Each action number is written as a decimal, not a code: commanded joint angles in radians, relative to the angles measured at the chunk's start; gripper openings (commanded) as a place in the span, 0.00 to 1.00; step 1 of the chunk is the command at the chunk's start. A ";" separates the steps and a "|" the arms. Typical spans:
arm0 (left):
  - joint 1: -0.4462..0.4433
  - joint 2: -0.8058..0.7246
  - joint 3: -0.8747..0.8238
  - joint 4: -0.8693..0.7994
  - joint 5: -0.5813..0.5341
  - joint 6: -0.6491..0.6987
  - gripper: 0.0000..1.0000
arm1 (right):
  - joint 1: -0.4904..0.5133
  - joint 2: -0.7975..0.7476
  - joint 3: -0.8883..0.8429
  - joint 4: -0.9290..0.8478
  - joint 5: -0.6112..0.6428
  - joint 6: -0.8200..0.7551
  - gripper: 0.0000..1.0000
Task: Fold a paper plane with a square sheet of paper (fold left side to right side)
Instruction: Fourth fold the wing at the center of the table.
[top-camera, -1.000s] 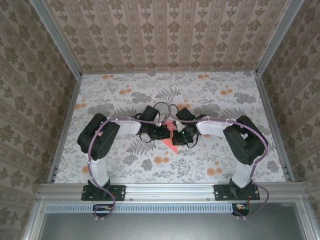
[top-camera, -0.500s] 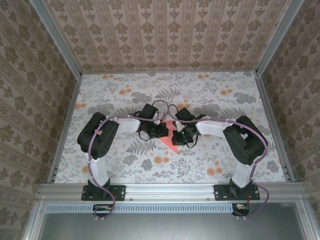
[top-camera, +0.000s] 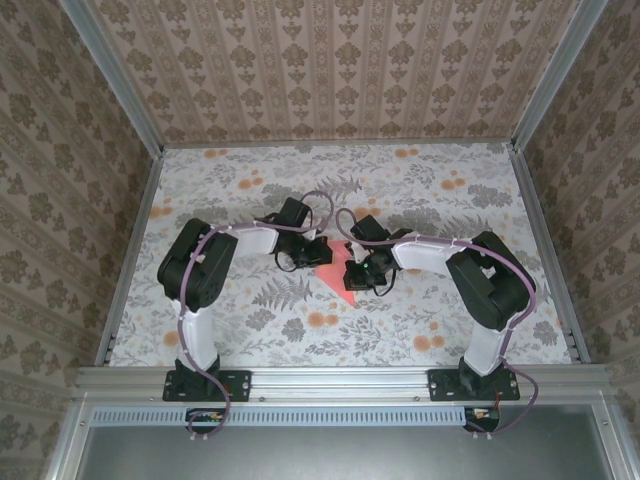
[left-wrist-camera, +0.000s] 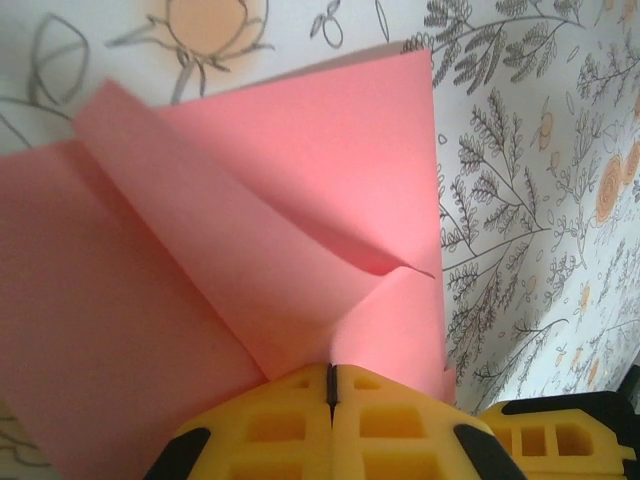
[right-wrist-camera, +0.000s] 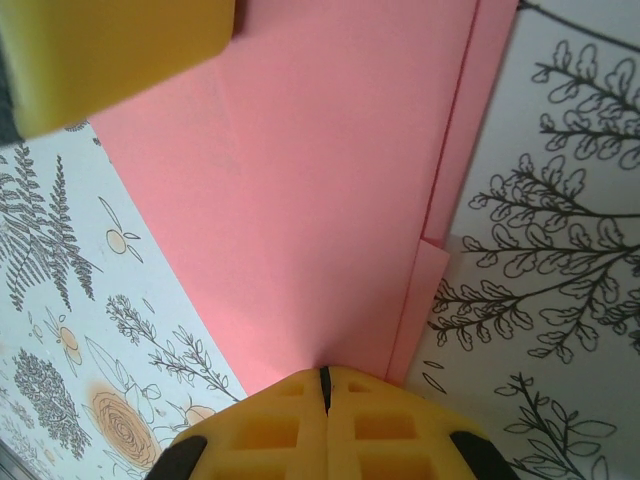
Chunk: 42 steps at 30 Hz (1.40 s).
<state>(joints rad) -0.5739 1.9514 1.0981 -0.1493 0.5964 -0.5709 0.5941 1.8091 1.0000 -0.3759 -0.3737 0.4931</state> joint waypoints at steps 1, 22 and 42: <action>0.051 0.039 0.034 -0.012 -0.101 0.043 0.05 | -0.001 0.067 -0.056 -0.156 0.148 -0.016 0.00; 0.111 0.105 0.147 -0.061 -0.116 0.085 0.05 | 0.000 0.061 -0.064 -0.187 0.146 -0.016 0.00; 0.204 -0.048 0.096 -0.083 -0.115 0.105 0.19 | -0.004 -0.023 -0.084 -0.005 0.050 0.049 0.07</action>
<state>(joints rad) -0.4011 2.0029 1.2282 -0.2146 0.5323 -0.4915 0.5938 1.7889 0.9718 -0.3344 -0.3771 0.5102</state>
